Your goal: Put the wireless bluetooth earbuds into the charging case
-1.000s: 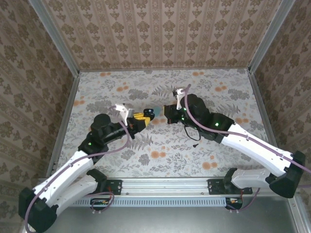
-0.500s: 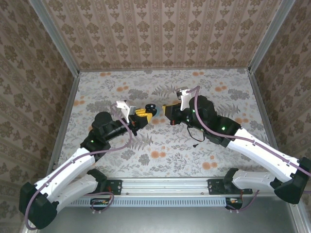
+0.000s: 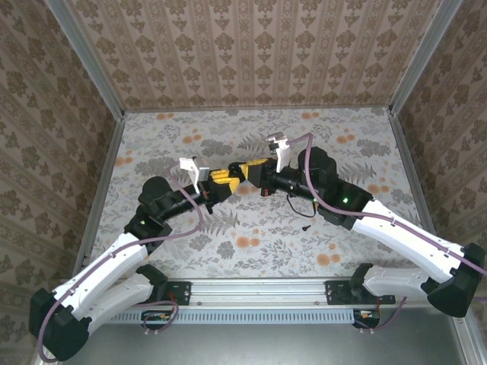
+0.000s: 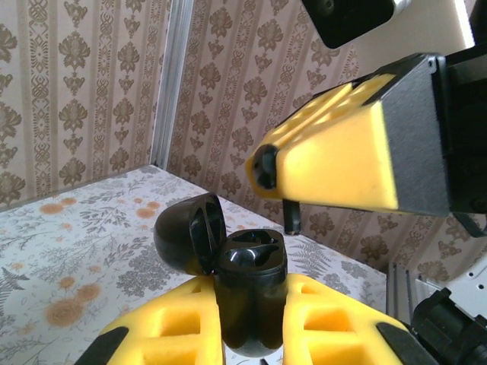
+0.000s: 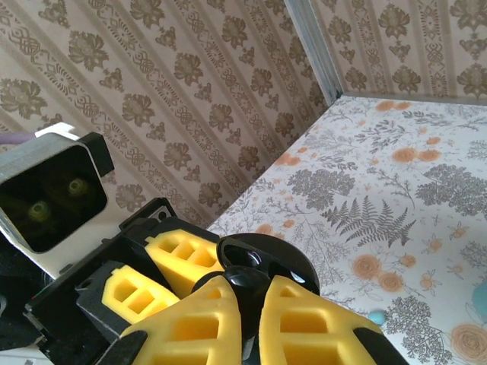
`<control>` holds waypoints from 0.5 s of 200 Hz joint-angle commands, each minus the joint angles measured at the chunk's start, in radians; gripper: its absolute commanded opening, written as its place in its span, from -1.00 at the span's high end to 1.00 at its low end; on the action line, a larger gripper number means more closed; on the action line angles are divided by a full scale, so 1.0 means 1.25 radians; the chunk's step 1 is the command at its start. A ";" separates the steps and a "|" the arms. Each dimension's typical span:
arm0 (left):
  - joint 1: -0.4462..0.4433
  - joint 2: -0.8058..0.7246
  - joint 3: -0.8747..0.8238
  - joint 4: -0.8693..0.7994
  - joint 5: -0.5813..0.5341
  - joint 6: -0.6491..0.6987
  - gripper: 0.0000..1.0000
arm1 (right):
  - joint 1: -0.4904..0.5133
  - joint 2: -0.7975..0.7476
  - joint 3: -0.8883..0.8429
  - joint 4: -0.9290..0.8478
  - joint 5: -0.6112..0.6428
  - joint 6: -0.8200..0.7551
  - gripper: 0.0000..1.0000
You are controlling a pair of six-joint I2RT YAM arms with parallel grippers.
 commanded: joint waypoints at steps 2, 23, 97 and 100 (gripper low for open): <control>-0.006 -0.013 0.029 0.036 0.028 -0.018 1.00 | 0.002 0.012 0.030 0.032 -0.032 -0.030 0.82; -0.006 -0.010 0.029 0.041 0.039 -0.019 1.00 | 0.004 0.024 0.040 0.024 -0.037 -0.039 0.83; -0.006 0.003 0.036 0.057 0.064 -0.024 1.00 | 0.005 0.049 0.069 0.001 -0.037 -0.071 0.82; -0.006 0.003 0.036 0.058 0.064 -0.025 1.00 | 0.005 0.050 0.071 -0.001 -0.035 -0.072 0.83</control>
